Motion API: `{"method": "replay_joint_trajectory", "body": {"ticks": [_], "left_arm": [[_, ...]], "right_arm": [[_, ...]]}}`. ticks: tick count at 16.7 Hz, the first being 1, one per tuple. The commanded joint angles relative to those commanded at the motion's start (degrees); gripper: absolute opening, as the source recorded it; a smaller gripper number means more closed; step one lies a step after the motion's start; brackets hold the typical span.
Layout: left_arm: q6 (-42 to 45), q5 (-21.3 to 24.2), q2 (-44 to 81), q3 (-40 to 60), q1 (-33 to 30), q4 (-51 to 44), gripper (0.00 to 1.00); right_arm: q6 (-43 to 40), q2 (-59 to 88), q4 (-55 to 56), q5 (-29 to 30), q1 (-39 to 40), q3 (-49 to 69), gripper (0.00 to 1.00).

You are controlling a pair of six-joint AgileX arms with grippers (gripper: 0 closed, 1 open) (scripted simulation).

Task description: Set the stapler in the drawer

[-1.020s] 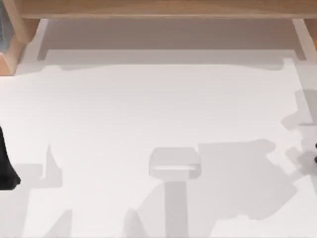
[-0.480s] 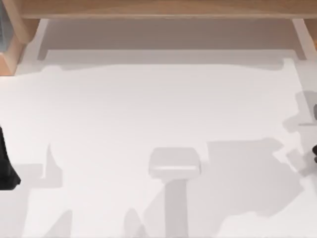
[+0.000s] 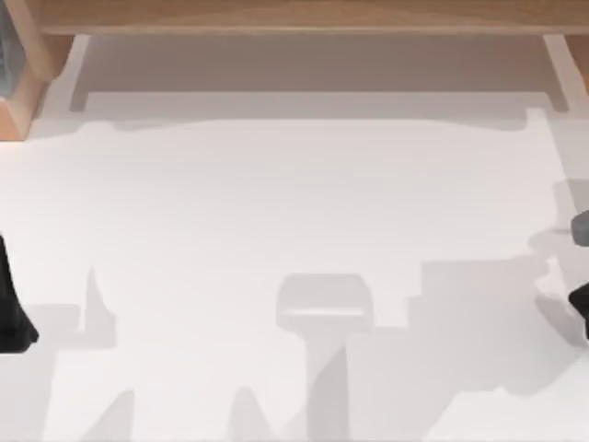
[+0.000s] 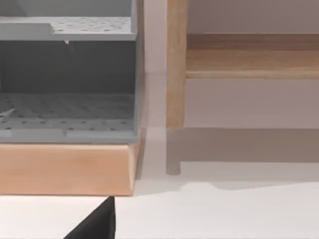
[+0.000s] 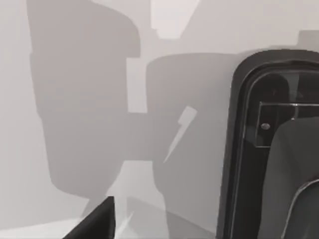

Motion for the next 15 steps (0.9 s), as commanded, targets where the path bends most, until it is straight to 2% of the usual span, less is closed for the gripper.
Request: {"method": "replay_joint_trajectory", "body": {"ticks": [1, 14, 15], "left_arm": [[0.0, 0.0, 0.0, 0.0, 0.0, 0.0, 1.00], [0.0, 0.0, 0.0, 0.0, 0.0, 0.0, 1.00], [0.0, 0.0, 0.0, 0.0, 0.0, 0.0, 1.00]], "right_arm": [[0.0, 0.0, 0.0, 0.0, 0.0, 0.0, 1.00], [0.0, 0.0, 0.0, 0.0, 0.0, 0.0, 0.02], [0.0, 0.0, 0.0, 0.0, 0.0, 0.0, 0.00]]}}
